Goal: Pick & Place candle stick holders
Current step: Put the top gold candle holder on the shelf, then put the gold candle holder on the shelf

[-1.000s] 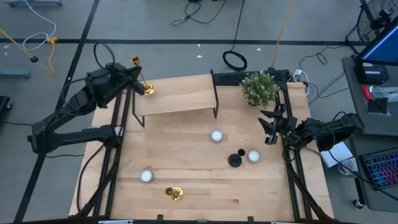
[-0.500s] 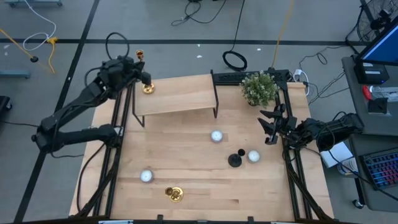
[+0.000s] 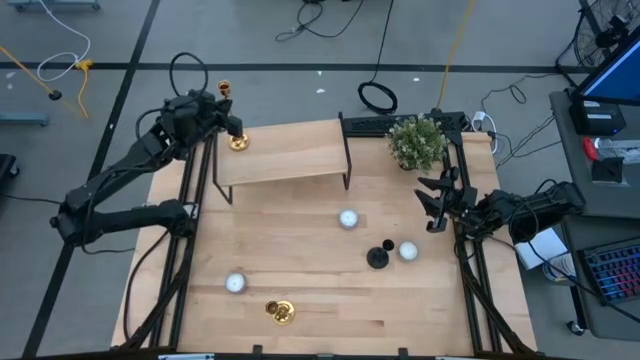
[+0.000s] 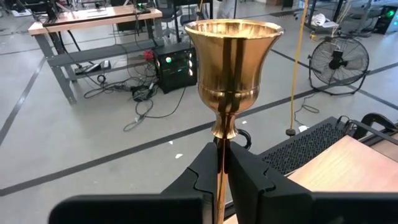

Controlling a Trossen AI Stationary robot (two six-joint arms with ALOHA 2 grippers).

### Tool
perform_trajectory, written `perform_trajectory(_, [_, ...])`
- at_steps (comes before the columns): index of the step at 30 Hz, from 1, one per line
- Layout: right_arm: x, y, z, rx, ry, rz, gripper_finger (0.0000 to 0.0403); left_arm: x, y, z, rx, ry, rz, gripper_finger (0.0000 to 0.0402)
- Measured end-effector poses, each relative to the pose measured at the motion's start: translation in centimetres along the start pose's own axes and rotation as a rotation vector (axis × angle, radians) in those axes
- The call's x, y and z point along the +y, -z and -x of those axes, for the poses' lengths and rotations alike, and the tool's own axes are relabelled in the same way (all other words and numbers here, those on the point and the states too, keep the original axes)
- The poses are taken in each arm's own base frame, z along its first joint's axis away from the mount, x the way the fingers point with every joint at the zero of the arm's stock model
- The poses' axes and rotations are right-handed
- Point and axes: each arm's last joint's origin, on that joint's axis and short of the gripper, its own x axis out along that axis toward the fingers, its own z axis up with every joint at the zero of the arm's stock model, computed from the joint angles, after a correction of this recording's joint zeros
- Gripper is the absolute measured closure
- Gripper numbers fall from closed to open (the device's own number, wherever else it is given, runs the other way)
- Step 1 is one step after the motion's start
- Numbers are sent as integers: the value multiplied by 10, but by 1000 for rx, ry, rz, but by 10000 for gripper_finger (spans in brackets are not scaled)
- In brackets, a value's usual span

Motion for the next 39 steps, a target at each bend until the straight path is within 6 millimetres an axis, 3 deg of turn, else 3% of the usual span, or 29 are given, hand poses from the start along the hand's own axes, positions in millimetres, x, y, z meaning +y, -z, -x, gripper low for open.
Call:
perform_trajectory(19, [0, 0, 0, 1, -2, 0, 248, -3, 4, 3, 36, 13, -22, 276])
perform_trajectory(33, [7, 2, -1, -13, -188, -14, 248, -4, 3, 58, -30, 228, -33, 275])
perform_trajectory(39, [11, 9, -5, 50, -200, -19, 248, -2, 2, 67, -47, 257, -18, 275])
